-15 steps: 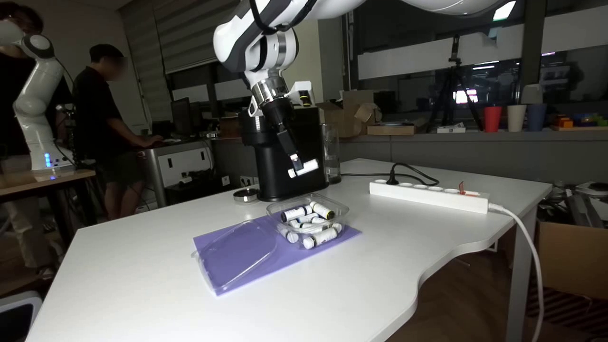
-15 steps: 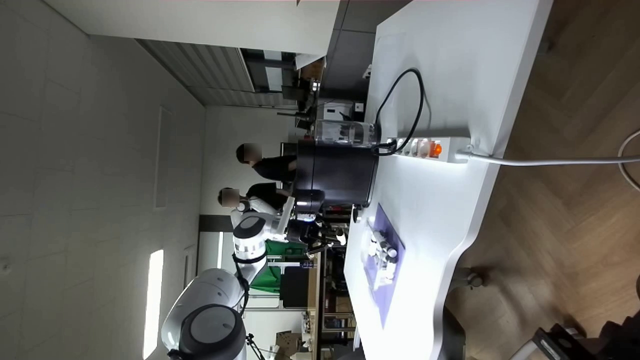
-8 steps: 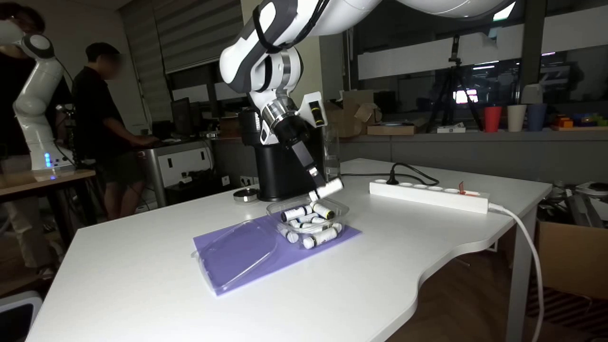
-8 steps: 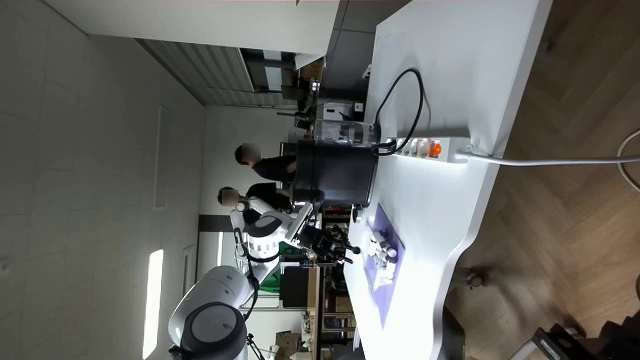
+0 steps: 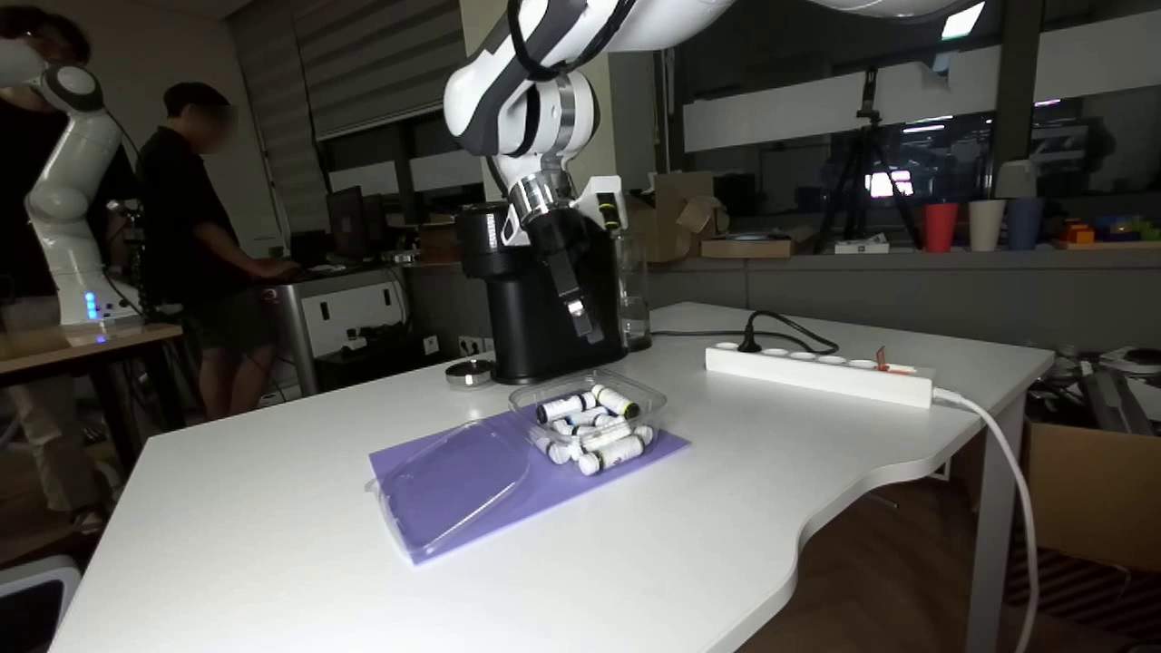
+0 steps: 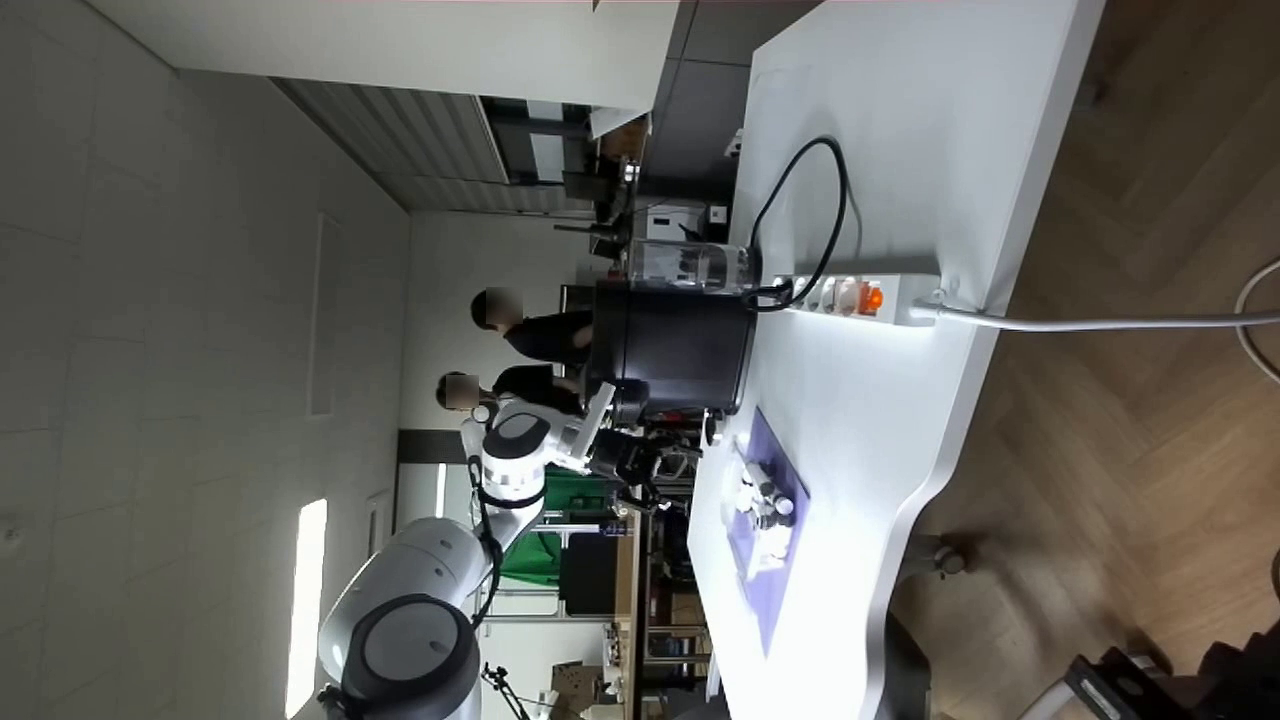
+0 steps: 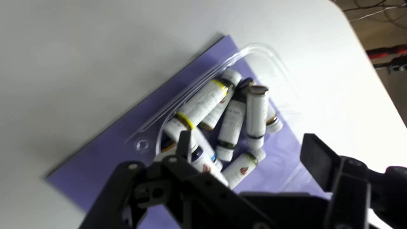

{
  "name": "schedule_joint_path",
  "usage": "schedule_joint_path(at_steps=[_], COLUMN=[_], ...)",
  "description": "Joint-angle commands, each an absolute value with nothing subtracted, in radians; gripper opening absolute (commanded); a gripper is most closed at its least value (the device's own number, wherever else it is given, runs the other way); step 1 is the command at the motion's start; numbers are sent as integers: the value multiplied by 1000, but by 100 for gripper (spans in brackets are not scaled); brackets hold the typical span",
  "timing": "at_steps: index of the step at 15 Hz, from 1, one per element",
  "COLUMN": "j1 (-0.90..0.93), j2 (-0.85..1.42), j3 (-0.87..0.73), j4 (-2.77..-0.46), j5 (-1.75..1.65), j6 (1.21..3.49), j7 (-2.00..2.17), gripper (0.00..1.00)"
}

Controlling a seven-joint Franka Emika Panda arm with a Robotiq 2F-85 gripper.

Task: Pick up a vial and put it in the bowl

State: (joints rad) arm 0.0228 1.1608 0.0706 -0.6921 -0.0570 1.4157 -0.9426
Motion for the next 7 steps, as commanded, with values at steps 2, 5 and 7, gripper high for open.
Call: schedule_joint_path(at_steps=[2, 5, 7], j1=[-2, 5, 3], j2=[1046, 1082, 1068], j3=[84, 73, 72], j4=[-776, -717, -722], j5=[-16, -17, -17], j6=[1643, 1682, 1689], j7=[-903, -928, -931], gripper=[100, 100, 100])
